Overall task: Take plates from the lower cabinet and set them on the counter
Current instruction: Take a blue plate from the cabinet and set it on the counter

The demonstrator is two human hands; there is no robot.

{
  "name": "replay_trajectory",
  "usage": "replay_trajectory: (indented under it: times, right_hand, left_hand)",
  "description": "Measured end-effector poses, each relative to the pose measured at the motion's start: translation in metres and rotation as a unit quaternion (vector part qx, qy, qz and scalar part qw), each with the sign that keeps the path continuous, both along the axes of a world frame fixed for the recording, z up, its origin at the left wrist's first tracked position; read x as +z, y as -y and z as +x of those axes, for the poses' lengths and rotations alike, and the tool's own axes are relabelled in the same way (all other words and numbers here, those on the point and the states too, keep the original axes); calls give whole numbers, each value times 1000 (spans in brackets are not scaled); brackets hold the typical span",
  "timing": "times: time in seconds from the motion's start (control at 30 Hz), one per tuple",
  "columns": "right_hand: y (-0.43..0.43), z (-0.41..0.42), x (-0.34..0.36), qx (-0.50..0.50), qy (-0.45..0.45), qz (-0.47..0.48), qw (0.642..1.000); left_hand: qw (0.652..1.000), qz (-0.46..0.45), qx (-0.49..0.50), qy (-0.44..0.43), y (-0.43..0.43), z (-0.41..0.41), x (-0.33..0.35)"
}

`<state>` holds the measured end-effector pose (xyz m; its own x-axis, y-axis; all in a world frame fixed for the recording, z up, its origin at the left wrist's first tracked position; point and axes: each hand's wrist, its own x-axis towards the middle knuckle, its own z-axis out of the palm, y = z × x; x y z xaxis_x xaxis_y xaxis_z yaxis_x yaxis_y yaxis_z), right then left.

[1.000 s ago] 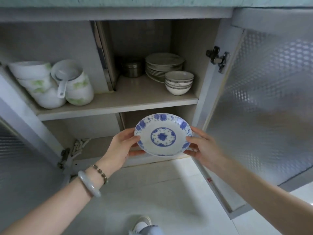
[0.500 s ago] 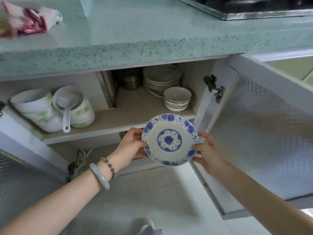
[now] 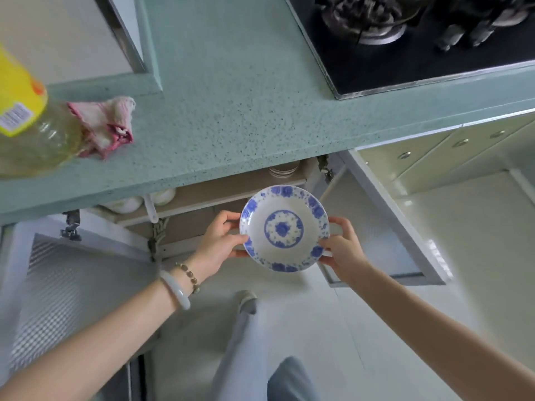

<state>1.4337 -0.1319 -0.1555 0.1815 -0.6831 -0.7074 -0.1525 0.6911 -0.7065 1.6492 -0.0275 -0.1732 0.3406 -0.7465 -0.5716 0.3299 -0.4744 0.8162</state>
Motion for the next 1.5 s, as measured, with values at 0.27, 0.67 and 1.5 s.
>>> replay_trajectory:
  times: [0.27,0.67,1.5]
  right_hand:
    - [-9,-1,108,-35,9,0,999]
    - [-6,-54,176,-127,76,-56,987]
    - [59,-444,217,-298,38,-98,949]
  left_hand:
    - [1000,-7,-8,5,1,4,98]
    - [991,-86,-105,13,40,-22,177]
    - [955,-97,-281,-19,206,-413,204]
